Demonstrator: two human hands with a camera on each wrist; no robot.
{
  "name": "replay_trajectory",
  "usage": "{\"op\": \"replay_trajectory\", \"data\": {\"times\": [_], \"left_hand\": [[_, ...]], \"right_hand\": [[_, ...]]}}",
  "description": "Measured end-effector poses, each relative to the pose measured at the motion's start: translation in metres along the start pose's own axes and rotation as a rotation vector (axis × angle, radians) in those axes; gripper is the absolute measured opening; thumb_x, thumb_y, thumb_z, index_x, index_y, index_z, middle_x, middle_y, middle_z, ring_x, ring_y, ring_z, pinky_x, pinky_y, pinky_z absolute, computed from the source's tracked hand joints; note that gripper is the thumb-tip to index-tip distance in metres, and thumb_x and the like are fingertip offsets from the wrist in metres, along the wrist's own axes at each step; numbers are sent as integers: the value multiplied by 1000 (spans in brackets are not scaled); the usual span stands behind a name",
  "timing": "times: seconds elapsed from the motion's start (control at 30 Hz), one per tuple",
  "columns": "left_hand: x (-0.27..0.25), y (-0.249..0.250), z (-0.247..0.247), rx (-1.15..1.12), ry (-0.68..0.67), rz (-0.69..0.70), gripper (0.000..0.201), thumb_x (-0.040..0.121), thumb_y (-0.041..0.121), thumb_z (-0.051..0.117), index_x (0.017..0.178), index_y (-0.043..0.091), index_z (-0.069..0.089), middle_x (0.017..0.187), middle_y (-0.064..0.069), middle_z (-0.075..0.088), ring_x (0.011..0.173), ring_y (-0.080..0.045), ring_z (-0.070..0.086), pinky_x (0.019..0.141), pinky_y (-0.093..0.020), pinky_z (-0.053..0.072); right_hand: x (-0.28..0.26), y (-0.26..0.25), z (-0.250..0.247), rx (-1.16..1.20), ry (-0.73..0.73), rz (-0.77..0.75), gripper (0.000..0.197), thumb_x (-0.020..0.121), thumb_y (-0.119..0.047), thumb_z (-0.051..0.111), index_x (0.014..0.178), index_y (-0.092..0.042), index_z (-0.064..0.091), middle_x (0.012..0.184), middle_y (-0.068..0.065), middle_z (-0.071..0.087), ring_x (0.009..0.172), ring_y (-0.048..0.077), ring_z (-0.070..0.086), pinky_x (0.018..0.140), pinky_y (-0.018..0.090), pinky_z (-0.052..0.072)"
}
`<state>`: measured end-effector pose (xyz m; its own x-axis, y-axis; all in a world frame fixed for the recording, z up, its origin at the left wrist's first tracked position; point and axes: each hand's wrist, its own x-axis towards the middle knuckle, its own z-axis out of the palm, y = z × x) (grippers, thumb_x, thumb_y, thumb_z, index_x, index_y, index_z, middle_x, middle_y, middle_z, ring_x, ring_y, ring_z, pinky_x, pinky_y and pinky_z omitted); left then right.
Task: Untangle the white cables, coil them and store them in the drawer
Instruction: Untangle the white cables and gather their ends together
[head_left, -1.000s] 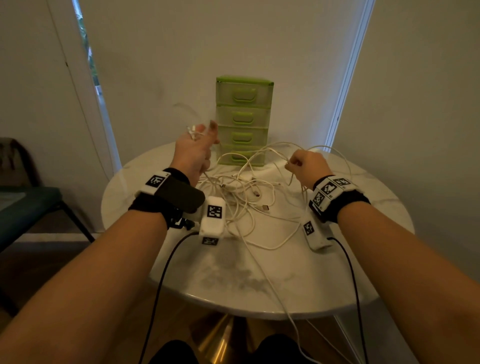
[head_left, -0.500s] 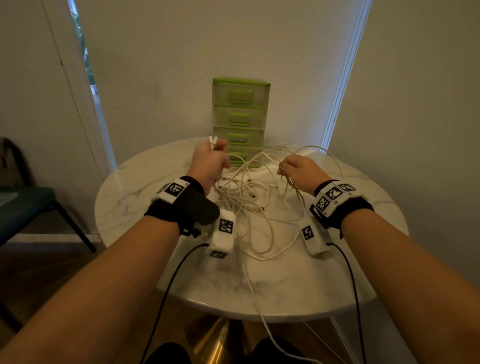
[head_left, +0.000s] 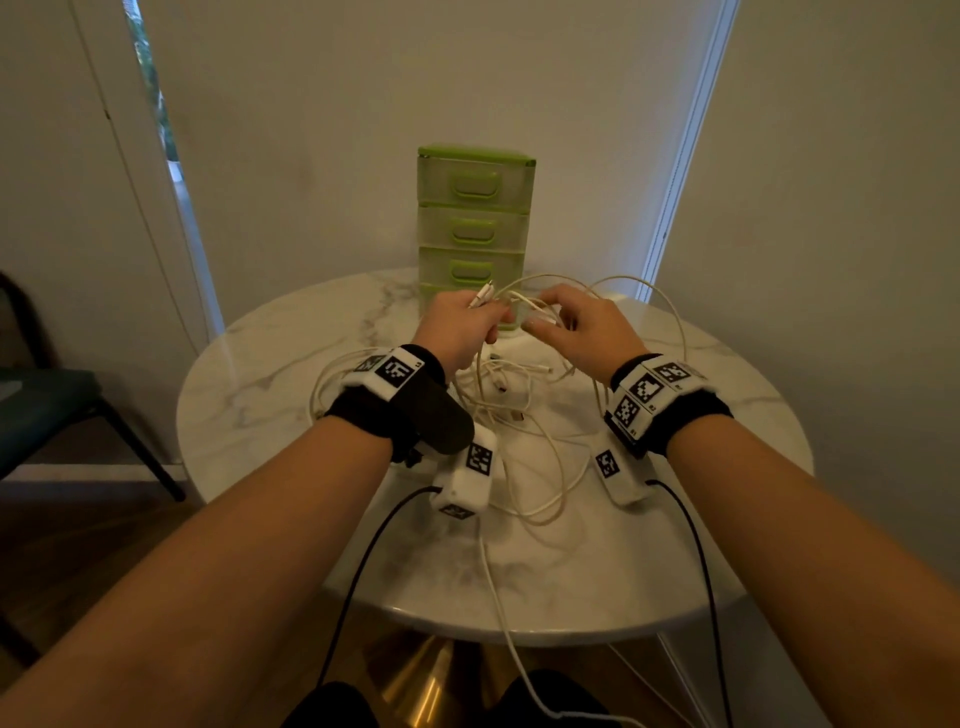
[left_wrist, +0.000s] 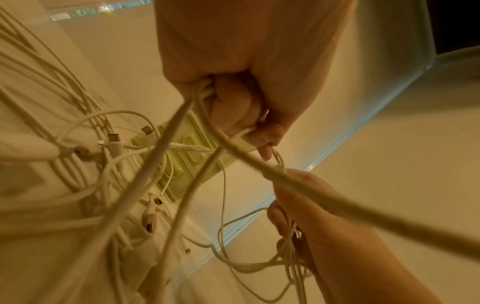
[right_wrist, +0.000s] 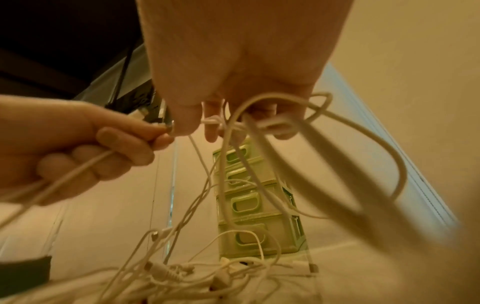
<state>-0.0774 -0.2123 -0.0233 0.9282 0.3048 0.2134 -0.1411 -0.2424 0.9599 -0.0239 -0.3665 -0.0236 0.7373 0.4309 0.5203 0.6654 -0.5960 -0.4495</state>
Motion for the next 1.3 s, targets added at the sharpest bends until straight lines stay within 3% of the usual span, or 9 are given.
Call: {"op": "replay_trajectory", "data": {"times": [0.2, 0.33, 0.47, 0.7, 0.8, 0.93, 1.03, 1.2, 1.3], "left_hand": [[-2, 2, -5, -28, -26, -11, 14, 86, 14, 62, 83, 1, 65, 43, 5, 41, 29, -3, 28, 33, -11, 20], [-8, 7, 2, -54, -82, -25, 16, 89, 15, 58, 76, 6, 64, 54, -1, 39, 31, -5, 27, 34, -13, 20], [-6, 6, -9, -41, -29, 20, 15, 87, 13, 60, 73, 7, 62, 53, -1, 38, 31, -5, 28, 34, -13, 22], [11, -16, -78, -292, 408, -69, 21, 87, 15, 55, 66, 18, 54, 46, 8, 43, 28, -2, 29, 33, -13, 21], [12, -12, -80, -260, 402, -27, 21, 89, 17, 52, 69, 17, 57, 58, 2, 42, 31, -4, 28, 34, -14, 20], [7, -7, -60, -152, 267, 33, 24, 95, 24, 49, 74, 21, 59, 62, 4, 46, 37, -5, 30, 37, -16, 23], [5, -4, -52, -190, 229, 38, 23, 97, 25, 47, 79, 21, 60, 64, 4, 47, 33, -2, 28, 35, -15, 21], [4, 10, -56, -301, 225, 61, 19, 98, 24, 46, 88, 21, 62, 67, 6, 47, 35, 0, 28, 34, -16, 22], [3, 18, -59, -346, 210, 89, 19, 98, 24, 46, 88, 20, 61, 66, 6, 47, 36, 0, 28, 34, -15, 22]], "right_hand": [[2, 1, 2, -374, 60, -119, 33, 98, -34, 37, 113, -21, 63, 96, 9, 70, 88, 32, 63, 70, 36, 48], [8, -9, 8, -643, 41, -115, 30, 99, -22, 30, 116, -6, 50, 99, 18, 67, 87, 39, 63, 63, 35, 37], [13, -6, -1, -543, 107, 137, 32, 99, -21, 31, 116, 1, 47, 103, 22, 65, 93, 40, 62, 68, 38, 42], [8, 62, -49, -501, 20, 564, 26, 92, -4, 46, 111, 10, 56, 117, 25, 59, 109, 38, 58, 89, 39, 47], [5, 60, -52, -367, 22, 655, 30, 90, -2, 51, 116, 10, 56, 120, 26, 58, 110, 37, 58, 89, 40, 47], [4, 40, -35, 49, 10, 620, 33, 96, -10, 37, 118, 10, 51, 78, 21, 65, 60, 25, 66, 48, 27, 48], [11, 26, -22, 198, 38, 550, 36, 98, -20, 37, 124, 4, 38, 67, 16, 61, 35, 14, 56, 39, 24, 46], [10, 2, -19, -272, 98, 331, 47, 92, -37, 51, 131, -12, 42, 103, 19, 64, 90, 34, 62, 68, 33, 44], [10, -12, -13, -102, 130, 193, 42, 86, -42, 59, 117, -14, 55, 82, 6, 61, 80, 24, 59, 64, 27, 42]]}}
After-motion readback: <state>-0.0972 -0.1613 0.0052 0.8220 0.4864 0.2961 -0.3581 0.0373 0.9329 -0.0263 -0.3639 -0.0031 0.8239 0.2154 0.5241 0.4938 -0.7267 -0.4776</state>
